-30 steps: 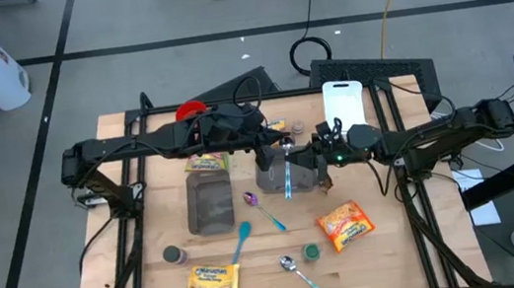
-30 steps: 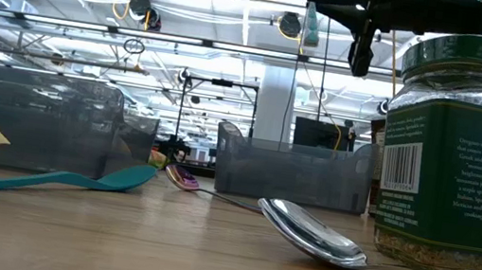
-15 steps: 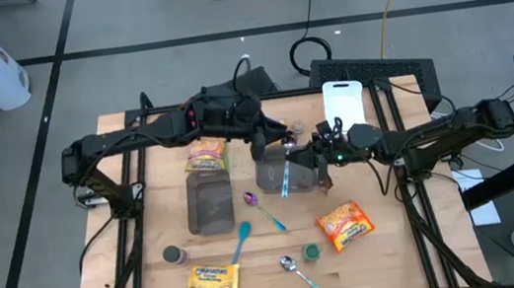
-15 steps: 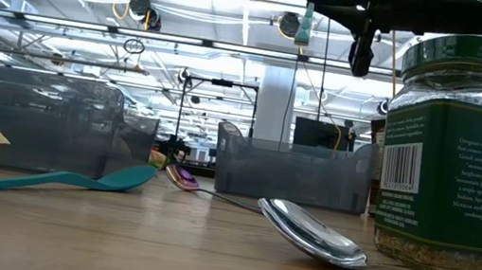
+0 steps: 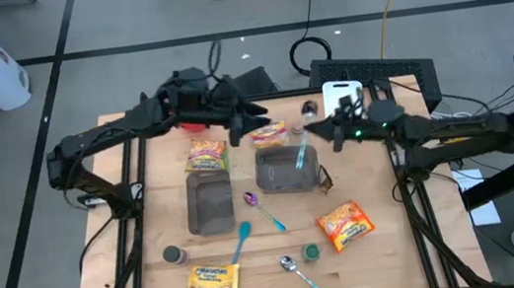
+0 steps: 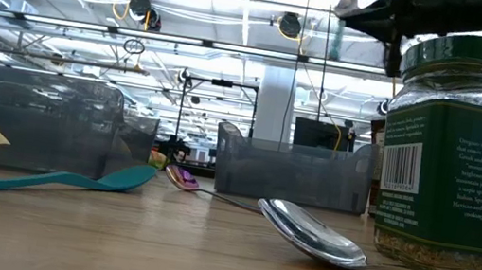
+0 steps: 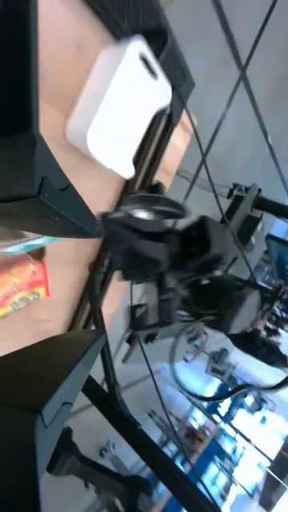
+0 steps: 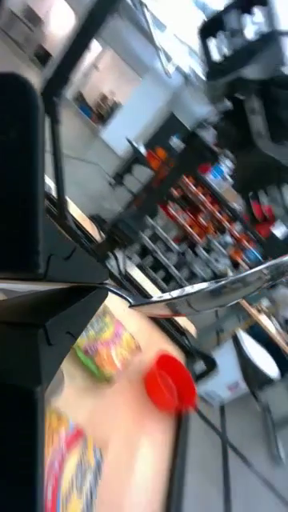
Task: Pick & Place Food Item
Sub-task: Put the top blue patterned spoon into the white bin
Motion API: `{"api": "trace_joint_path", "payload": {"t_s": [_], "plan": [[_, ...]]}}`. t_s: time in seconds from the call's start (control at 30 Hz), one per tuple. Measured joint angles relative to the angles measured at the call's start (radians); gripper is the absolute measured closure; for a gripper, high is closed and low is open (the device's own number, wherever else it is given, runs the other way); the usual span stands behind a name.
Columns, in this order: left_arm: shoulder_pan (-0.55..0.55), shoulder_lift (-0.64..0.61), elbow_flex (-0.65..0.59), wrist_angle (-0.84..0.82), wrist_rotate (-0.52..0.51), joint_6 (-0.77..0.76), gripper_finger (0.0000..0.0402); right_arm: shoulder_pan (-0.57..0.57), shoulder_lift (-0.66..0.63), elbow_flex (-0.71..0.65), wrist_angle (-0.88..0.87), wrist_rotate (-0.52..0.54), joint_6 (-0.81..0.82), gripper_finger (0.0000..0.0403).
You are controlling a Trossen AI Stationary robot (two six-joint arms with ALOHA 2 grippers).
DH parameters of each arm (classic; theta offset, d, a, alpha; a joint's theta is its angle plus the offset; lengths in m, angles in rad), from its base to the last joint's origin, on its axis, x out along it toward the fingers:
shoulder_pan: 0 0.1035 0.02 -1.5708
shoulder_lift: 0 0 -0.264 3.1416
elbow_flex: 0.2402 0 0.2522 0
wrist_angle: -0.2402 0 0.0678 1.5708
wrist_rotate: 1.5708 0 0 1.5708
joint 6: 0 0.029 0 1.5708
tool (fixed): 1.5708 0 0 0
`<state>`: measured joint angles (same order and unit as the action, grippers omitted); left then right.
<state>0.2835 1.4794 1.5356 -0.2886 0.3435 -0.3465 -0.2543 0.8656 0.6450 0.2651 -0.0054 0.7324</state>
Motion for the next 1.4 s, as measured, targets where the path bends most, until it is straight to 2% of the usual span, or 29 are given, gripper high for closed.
{"api": "trace_joint_path", "payload": {"t_s": [0.1, 0.3, 0.43, 0.57, 0.7, 0.83, 0.97, 1.03, 1.13, 1.23, 1.3, 1.4], "plan": [[0.010, -0.053, 0.001, -0.090, -0.033, 0.043, 0.0195, -0.092, -0.083, 0.000, -0.087, -0.006, -0.029, 0.0403], [0.011, -0.131, 0.001, -0.239, -0.065, 0.104, 0.0195, -0.336, -0.154, 0.020, -0.213, -0.146, -0.036, 0.0403], [0.011, -0.156, 0.001, -0.307, -0.056, 0.125, 0.0195, -0.489, -0.129, 0.112, -0.319, -0.231, -0.100, 0.0403], [0.008, -0.161, 0.001, -0.350, -0.053, 0.160, 0.0195, -0.604, -0.066, 0.261, -0.481, -0.239, -0.212, 0.0403], [0.015, -0.161, -0.049, -0.345, 0.033, 0.187, 0.0195, -0.683, 0.027, 0.437, -0.673, -0.236, -0.330, 0.0403], [0.031, -0.161, -0.186, -0.219, 0.169, 0.164, 0.0195, -0.731, 0.123, 0.579, -0.820, -0.234, -0.387, 0.0403], [0.026, -0.160, -0.358, 0.044, 0.284, 0.052, 0.0195, -0.755, 0.187, 0.625, -0.910, -0.228, -0.408, 0.0403], [0.007, -0.160, -0.445, 0.214, 0.321, -0.030, 0.0195, -0.758, 0.209, 0.623, -0.971, -0.189, -0.424, 0.0403], [-0.027, -0.160, -0.563, 0.470, 0.322, -0.137, 0.0195, -0.757, 0.225, 0.587, -1.032, -0.123, -0.439, 0.0403], [-0.047, -0.159, -0.641, 0.672, 0.292, -0.228, 0.0195, -0.757, 0.220, 0.514, -0.998, -0.126, -0.414, 0.0403], [-0.053, -0.160, -0.669, 0.747, 0.254, -0.257, 0.0195, -0.757, 0.208, 0.455, -0.954, -0.127, -0.393, 0.0403], [-0.057, -0.159, -0.679, 0.758, 0.197, -0.257, 0.0195, -0.757, 0.189, 0.361, -0.871, -0.130, -0.358, 0.0403]]}}
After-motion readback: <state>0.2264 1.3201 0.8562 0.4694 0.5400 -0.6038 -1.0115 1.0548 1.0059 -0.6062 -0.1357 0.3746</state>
